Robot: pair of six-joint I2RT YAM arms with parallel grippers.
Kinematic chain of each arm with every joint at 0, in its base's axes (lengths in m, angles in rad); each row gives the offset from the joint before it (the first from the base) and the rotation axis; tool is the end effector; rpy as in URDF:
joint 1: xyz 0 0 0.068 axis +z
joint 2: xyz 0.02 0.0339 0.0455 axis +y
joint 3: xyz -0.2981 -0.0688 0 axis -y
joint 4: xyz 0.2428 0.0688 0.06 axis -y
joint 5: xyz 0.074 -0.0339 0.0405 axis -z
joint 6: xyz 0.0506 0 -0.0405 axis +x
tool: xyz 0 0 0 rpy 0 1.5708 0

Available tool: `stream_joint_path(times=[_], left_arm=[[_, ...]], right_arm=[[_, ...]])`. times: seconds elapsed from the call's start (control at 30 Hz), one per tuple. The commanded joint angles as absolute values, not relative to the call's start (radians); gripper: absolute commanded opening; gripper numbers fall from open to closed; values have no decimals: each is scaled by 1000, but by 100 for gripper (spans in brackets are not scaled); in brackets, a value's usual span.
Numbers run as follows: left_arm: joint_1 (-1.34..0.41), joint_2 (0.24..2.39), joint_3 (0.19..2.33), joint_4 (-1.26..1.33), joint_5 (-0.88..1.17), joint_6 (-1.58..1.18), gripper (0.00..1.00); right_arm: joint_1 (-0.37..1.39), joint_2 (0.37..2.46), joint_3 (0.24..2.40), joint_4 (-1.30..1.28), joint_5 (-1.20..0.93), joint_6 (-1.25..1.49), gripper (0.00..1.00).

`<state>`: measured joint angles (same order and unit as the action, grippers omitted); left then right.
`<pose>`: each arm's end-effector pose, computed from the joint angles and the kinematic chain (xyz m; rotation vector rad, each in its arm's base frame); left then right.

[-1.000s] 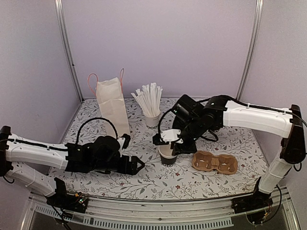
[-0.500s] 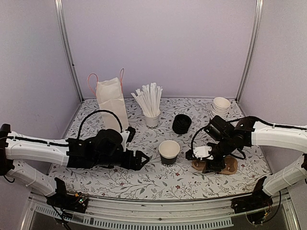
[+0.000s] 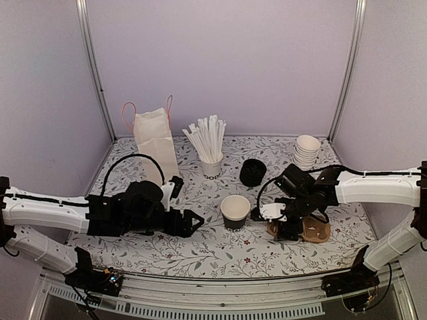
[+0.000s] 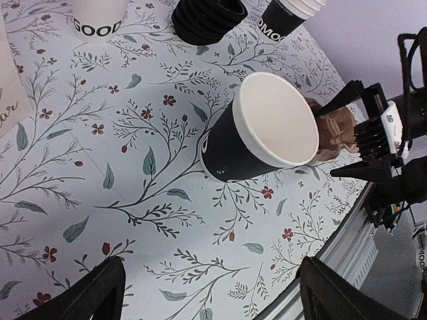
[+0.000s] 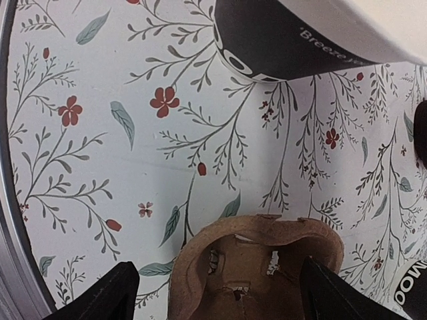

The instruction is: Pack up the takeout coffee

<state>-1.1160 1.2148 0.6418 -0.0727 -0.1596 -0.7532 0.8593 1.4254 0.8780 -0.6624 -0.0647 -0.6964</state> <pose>0.1178 -0.2225 0.2371 0.3308 2.3212 -0.8283 0.1669 0.1986 0.2168 -1.9655 1.9719 0.1311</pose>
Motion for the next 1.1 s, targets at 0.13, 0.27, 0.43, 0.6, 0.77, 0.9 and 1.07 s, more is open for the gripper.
stream_joint_path(times=[0.13,0.27,0.43,0.6,0.77,0.9,1.07], left_arm=[[-1098,1124,585,-71,-200,-768,93],[-1096,1117,578,-69,-198,-769,93],[-1096,1098,562,-68,-201,-773,93],[-1091,1077,540,-57,-206,-775,93],[-1086,1082,525,-39,-200,-772,93],[-1083,1087,527,-32,-191,-763,93],[-1081,1089,531,-31,-176,-757,94]], right_arm=[[862,1481,936,-577,-61,-717,87],[862,1520,927,-522,30,-730,87],[850,1565,934,-521,74,-724,86],[742,1548,943,-529,88,-724,85],[659,1524,952,-547,98,-739,84],[655,1506,1038,-623,-42,-732,81],[655,1524,1190,-625,-154,-699,67]])
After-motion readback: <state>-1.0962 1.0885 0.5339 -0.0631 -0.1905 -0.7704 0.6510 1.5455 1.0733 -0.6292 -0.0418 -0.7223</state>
